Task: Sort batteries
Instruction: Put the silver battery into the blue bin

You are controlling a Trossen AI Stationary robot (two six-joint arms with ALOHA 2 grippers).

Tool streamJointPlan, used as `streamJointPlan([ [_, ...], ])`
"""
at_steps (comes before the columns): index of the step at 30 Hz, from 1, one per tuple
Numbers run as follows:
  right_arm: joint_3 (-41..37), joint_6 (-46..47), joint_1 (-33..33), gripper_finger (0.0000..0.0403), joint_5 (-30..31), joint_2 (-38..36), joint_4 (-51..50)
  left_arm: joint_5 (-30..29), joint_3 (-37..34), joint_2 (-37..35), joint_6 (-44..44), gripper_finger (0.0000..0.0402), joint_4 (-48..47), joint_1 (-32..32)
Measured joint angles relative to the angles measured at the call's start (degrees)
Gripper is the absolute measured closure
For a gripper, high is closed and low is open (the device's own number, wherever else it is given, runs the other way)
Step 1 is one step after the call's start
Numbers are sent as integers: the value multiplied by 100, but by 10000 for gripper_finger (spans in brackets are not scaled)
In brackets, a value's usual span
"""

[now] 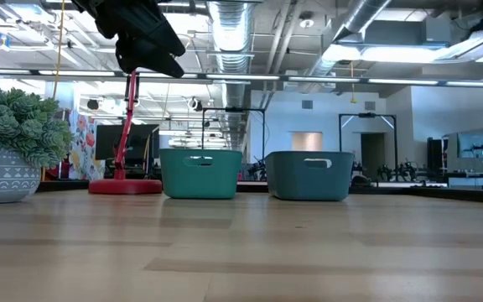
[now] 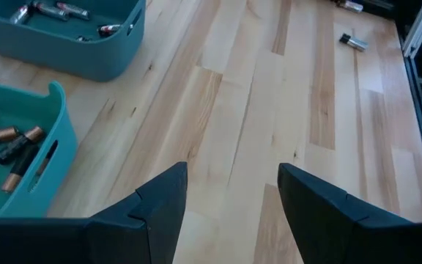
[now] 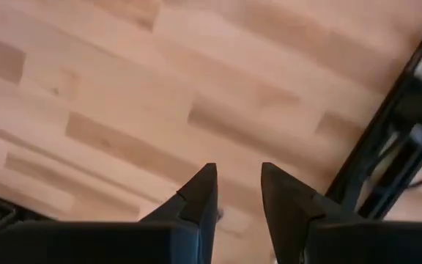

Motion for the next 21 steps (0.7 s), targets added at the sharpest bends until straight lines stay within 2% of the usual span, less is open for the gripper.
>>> streamJointPlan([
  [6, -668, 2312, 1725, 284, 9, 1, 162, 0, 0, 0, -176, 192, 0, 0],
  [10, -1400, 3886, 2797, 284, 9, 4, 1147, 2, 0, 0, -420, 192, -2, 1],
  [12, -1801, 4028, 3117, 284, 5, 71, 1819, 2, 0, 0, -610, 192, -3, 0],
  [15, -2210, 4054, 3241, 284, -31, 395, 2785, 2, 0, 0, -866, 192, -3, 2],
  [21, -2412, 3863, 3315, 284, -247, 1177, 3798, 2, -4, 0, -1249, 192, -5, 2],
])
